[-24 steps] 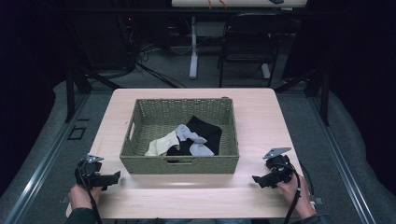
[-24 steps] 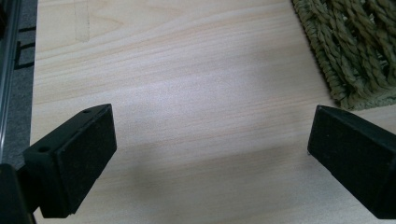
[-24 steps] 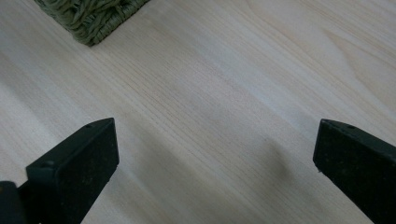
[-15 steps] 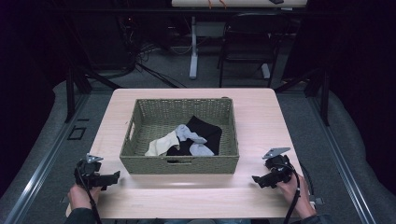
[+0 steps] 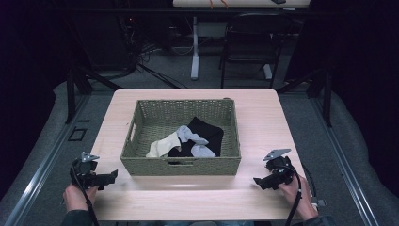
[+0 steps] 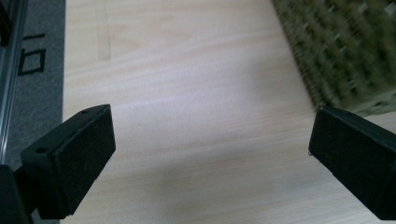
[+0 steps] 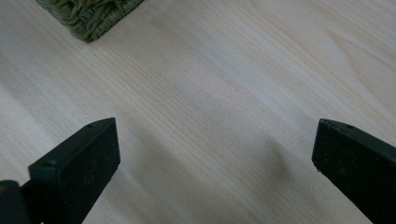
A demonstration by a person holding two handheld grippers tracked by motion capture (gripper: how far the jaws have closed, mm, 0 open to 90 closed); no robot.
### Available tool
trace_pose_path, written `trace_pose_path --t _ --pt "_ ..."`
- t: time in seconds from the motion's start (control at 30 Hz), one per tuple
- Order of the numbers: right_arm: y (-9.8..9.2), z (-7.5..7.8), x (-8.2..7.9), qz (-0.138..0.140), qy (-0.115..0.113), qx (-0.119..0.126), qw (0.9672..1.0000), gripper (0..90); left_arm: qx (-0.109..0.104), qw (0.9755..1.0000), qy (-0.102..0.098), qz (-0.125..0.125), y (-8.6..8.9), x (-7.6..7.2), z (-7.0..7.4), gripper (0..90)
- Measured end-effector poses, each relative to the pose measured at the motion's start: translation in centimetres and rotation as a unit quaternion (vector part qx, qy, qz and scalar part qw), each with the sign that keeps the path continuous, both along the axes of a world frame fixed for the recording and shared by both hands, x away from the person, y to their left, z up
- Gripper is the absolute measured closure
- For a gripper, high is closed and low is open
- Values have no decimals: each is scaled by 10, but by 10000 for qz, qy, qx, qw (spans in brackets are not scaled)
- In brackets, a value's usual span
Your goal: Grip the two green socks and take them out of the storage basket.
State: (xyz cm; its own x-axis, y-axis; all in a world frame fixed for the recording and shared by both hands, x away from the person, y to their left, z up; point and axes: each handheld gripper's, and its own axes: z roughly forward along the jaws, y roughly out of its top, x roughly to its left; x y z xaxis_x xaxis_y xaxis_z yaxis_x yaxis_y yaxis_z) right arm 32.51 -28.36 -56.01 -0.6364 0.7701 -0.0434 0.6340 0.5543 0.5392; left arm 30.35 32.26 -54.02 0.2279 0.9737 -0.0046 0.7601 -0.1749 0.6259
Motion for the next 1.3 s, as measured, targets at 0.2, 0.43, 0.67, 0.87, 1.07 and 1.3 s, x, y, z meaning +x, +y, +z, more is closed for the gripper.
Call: trace_pose_path --t 0.2,0.43,0.67,0.87,1.07,1.3 --pt "0 -1 0 -52 15 13 10000 3 -229 9995 -91 -187 -4 -4 24 2" --pt "-2 -2 -1 -93 26 23 10000 5 -313 9991 -88 -264 -5 -6 40 2" --pt "-2 -2 -1 -78 17 -52 10000 7 -387 9983 -172 -408 -9 -7 54 2" --pt "-2 -2 -1 -88 2 -51 9999 8 -397 9973 -154 -594 -15 1 72 2" --pt "-2 -2 0 -89 25 -59 9999 8 -428 9963 -176 -721 -18 9 84 1" --pt "-2 -2 -1 -118 45 3 9999 10 -404 9939 -221 -1004 -33 22 100 1"
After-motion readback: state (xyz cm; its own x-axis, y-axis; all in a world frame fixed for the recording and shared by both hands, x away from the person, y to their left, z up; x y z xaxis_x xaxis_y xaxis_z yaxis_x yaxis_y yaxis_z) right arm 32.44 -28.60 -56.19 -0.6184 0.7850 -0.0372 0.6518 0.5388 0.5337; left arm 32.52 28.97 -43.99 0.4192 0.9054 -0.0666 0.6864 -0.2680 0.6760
